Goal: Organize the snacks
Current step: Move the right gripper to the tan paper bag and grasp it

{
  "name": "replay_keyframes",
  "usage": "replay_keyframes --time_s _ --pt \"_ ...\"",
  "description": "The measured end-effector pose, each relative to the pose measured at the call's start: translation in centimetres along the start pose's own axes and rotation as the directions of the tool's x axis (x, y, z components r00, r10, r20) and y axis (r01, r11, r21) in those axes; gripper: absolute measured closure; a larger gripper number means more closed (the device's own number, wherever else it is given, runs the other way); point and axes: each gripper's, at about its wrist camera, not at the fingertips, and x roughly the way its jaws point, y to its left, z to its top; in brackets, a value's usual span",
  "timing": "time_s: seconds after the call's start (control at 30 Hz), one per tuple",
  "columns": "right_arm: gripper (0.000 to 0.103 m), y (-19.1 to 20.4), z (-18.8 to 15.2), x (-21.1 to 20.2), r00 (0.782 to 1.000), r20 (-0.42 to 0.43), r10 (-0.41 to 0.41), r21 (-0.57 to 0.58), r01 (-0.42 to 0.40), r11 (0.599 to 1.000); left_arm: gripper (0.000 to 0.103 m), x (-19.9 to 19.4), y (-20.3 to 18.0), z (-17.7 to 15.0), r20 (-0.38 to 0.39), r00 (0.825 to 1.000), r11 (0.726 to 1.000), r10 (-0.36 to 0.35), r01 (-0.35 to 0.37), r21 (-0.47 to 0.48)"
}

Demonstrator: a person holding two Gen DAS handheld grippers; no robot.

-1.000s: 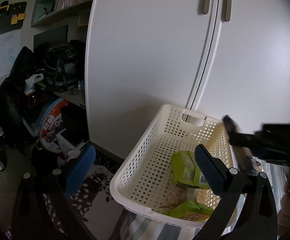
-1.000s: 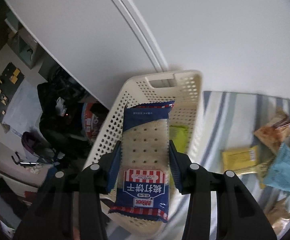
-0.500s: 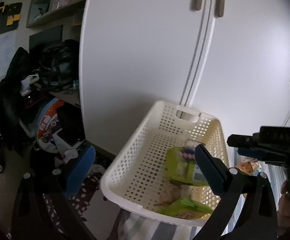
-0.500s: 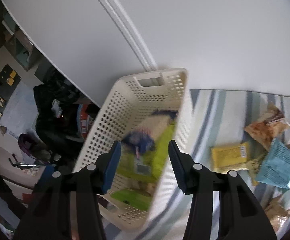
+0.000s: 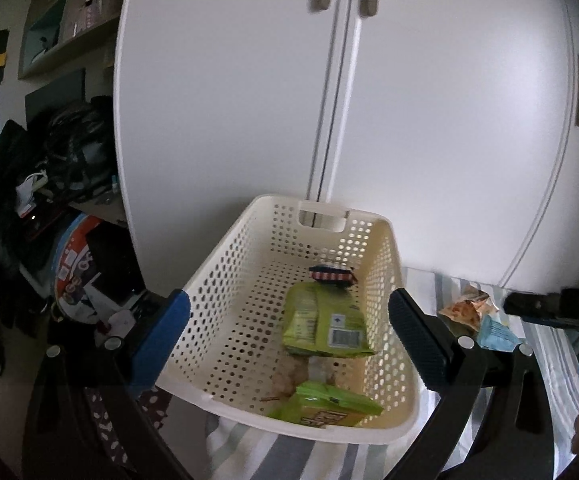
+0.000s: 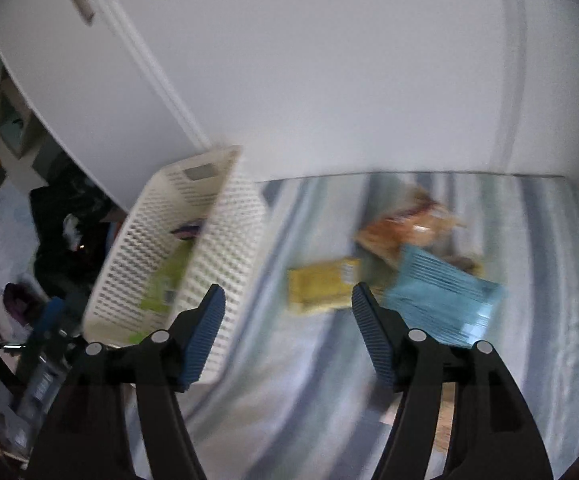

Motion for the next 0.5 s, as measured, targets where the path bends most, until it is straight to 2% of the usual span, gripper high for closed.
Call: replay_keyframes --time_s 0.03,0.17,0.3,0.5 --pt "0.026 -1.0 -0.4 -0.5 1.0 0.002 -0.018 0.01 0.018 1.0 0.002 -0.1 -0.3 0.0 0.002 1.0 1.0 -0.005 0.005 0.005" --pt "0.026 -5.3 -2.2 -1.8 0.995 -0.015 -0.101 0.049 0.102 0.994 0.002 -0.4 -1.6 -0.3 0.006 1.0 0.999 -0.025 0.025 0.034" --pt "0.026 -9.4 -4.3 -2.2 0.988 -0.058 -0.14 0.105 0.146 0.984 0.002 -0.6 -3.2 -0.6 0.005 0.999 0.996 -0.05 0.05 0.074" --pt "0.026 -11.4 -6.0 -1.2 0.989 -0.106 -0.104 0.112 0.116 0.987 0.002 -0.7 -5.5 -1.3 -0.004 0.997 0.987 -0.08 0.08 0.141"
